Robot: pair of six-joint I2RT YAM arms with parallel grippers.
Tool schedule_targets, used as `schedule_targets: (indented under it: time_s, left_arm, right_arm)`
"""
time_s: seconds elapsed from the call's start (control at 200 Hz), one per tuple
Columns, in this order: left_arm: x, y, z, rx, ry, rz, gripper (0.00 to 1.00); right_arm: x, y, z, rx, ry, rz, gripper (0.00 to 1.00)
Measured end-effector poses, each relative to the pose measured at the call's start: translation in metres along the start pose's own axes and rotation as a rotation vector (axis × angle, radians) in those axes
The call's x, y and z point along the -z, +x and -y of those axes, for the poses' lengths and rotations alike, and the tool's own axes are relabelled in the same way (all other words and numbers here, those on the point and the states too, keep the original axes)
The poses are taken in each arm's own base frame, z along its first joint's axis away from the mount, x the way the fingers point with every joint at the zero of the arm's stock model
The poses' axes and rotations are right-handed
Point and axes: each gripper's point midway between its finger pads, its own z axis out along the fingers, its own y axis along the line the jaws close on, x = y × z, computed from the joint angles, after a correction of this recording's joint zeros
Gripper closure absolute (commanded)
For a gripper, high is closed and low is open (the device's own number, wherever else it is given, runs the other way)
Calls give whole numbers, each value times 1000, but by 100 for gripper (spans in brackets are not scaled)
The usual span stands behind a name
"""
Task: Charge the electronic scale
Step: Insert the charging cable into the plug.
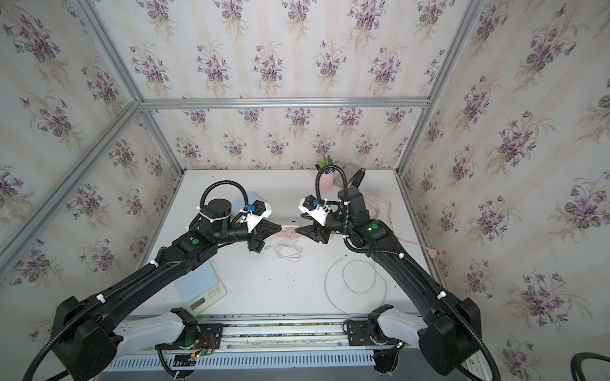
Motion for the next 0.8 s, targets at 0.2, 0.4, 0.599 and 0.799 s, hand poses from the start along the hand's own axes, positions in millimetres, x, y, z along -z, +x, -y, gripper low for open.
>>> schedule_targets:
  time_s: [0.2,0.4,0.599,0.799]
  left_arm:
    - [-2,-8,5,87,78,76,100]
    - [-1,-27,7,117,114,168,100]
    - [0,-42,8,126,138,228,100]
    - [1,-48,9,136,153,253,100]
  right_arm:
    - [4,-28,-18,-63,-175,182,54]
    - [4,-37,-28,-116,-292,244,57]
    - [2,-40,-28,-137,-326,254,61]
    - [-3,-44,-21,-167,-335,248,77]
